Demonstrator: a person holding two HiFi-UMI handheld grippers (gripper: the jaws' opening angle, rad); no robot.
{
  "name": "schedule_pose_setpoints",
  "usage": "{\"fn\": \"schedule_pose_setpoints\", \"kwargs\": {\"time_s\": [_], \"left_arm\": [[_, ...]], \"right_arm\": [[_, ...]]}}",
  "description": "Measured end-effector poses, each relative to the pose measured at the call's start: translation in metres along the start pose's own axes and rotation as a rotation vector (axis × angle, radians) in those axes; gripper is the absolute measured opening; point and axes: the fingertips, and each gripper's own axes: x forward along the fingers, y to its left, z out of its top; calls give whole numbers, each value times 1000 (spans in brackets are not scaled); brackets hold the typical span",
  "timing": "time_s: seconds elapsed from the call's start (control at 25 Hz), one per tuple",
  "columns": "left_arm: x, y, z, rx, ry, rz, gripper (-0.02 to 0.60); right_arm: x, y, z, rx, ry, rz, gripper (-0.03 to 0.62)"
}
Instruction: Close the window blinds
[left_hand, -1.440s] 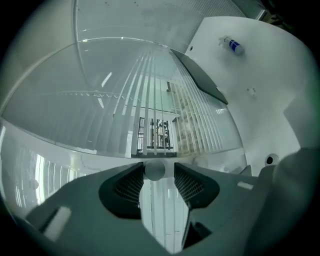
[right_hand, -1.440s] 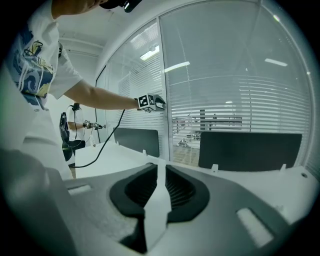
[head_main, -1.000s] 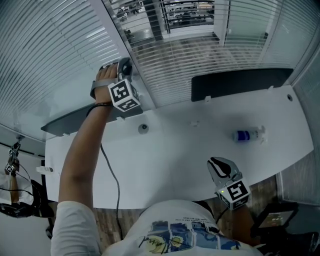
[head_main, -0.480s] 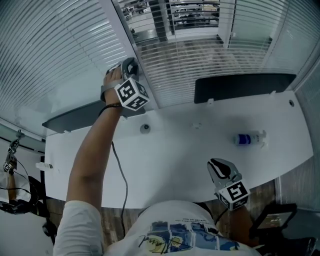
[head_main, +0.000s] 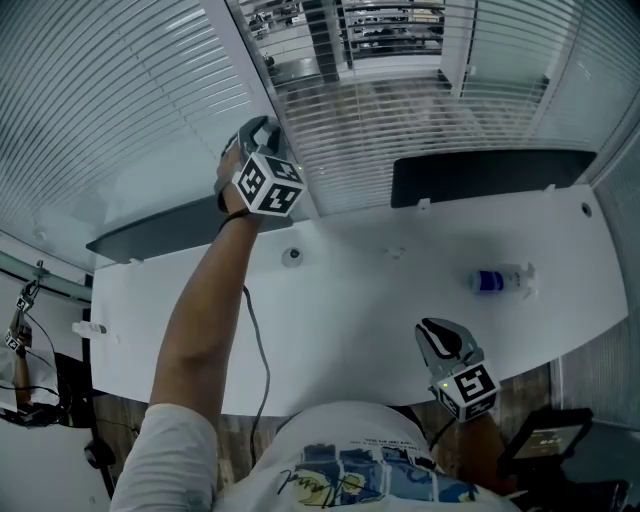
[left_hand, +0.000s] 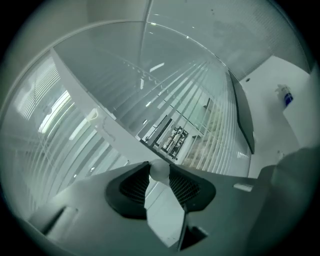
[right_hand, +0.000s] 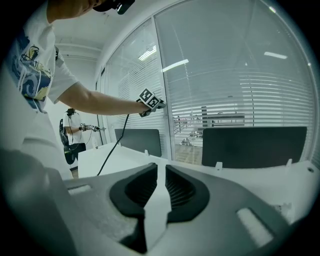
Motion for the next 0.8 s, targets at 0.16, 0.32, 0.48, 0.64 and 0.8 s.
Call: {"fn": "schedule_pose_setpoints", "kwargs": {"time_s": [0.16,0.32,0.48,0.64,0.8], "left_arm": [[-2,1,-1,-103,-3,9,118],[-3,3,0,-203,-8,13,118],[-3,5,0,-308,-9,10,118],[-3,8,-4,-408,-13,2,118],[-5,11,-5,-514,-17,-3,118]], "right_arm": [[-1,-2,0,1,-1,1,37],[-1,-3,0,-1,-8,8,37],[0,-6,-1,5,2,12,37],[4,-5,2,6,-1,18,37],[4,-4,0,12,3,22,37]]}}
